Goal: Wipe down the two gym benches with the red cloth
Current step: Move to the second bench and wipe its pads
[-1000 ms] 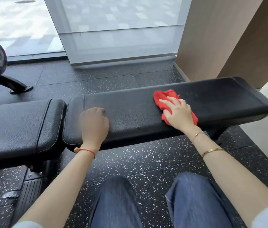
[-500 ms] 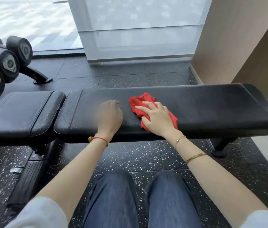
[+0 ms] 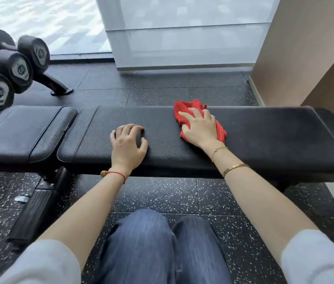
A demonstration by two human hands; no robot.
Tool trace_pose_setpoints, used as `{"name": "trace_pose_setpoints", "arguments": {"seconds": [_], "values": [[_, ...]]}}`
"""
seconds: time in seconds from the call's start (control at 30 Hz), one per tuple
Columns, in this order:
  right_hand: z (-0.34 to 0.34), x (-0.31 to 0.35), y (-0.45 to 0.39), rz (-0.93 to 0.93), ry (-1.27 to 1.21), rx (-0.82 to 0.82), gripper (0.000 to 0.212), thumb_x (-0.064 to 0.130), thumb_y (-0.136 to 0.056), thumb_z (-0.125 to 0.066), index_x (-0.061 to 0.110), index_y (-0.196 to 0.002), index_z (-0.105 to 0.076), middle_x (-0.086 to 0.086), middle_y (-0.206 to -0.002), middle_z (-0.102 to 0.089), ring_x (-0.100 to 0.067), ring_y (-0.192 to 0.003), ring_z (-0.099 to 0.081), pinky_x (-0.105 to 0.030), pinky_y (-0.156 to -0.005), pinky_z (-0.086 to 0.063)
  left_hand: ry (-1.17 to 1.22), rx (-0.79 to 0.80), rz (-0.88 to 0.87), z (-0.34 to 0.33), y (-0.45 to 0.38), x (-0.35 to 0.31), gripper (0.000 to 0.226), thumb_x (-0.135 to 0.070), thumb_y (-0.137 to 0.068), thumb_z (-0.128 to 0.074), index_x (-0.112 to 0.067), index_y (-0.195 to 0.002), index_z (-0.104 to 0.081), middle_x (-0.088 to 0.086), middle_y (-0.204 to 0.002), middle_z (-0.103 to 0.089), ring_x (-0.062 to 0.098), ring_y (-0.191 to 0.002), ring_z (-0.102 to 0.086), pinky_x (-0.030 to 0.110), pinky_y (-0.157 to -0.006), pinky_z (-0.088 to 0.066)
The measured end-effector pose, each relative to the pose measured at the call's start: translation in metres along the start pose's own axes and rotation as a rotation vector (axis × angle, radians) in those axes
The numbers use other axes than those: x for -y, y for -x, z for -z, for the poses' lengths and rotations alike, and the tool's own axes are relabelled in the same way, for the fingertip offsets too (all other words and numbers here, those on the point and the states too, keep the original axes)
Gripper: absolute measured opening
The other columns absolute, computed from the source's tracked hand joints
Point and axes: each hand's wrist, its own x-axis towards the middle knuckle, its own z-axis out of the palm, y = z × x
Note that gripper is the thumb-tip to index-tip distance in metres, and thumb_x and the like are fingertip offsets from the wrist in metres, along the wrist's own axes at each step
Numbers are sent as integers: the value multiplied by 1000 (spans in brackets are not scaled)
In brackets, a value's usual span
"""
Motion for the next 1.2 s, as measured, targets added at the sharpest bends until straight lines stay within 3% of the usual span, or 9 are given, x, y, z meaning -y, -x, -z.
{"name": "trace_pose_setpoints", "arguments": {"seconds": [0.23,0.4,0.57,0.77,0.93,1.1,1.2], "values": [[4,-11,50,215,2,-24,47,37,-89,-49,44,-136,-49,13,-147,-43,-26,-125,-39,-39,-106,-28,-18,-7,-12,1,2,-1,33,-25,-88,-56,-16,-119,-65,4,-124,-63,29,-123,-50,54,-113,-29],[16,-74,60,13,27,-127,47,35,-89,-51,42,-135,-51,10,-146,-45,-31,-124,-41,-41,-105,-30,-58,-8,-22,-1,2,-3,38,-29,-90,-53,-13,-123,-63,8,-128,-62,29,-125,-51,51,-116,-27],[23,-83,17,-214,28,-71,47,36,-93,-45,39,-139,-47,4,-152,-38,-37,-132,-32,-45,-111,-24,-47,21,-47,-2,-5,-15,40,-29,-93,-56,-13,-129,-61,6,-138,-58,26,-134,-46,49,-119,-21],[11,-29,35,6,21,-38,48,35,-91,-47,39,-139,-48,7,-149,-40,-32,-128,-36,-41,-109,-26,-18,72,-119,-18,-14,-65,44,-27,-95,-50,-15,-138,-55,3,-148,-50,24,-141,-38,48,-121,-18],[15,-56,87,75,16,-86,47,36,-90,-48,42,-137,-49,12,-147,-43,-28,-127,-39,-42,-107,-28,-42,118,-164,-33,-3,-81,42,-26,-95,-51,-14,-135,-56,4,-145,-52,26,-137,-41,48,-117,-24],[29,-114,80,-126,35,-152,45,33,-91,-51,42,-135,-51,10,-147,-44,-30,-124,-40,-40,-106,-28,-40,117,-169,-34,-1,-82,41,-24,-94,-51,-12,-133,-57,5,-142,-53,27,-134,-41,48,-117,-26],[35,-130,41,-291,43,-119,45,35,-94,-46,39,-139,-48,6,-152,-38,-36,-132,-32,-42,-110,-23,-42,117,-156,-36,1,-84,42,-25,-95,-49,-13,-134,-56,5,-144,-52,26,-135,-41,47,-117,-26]]}}
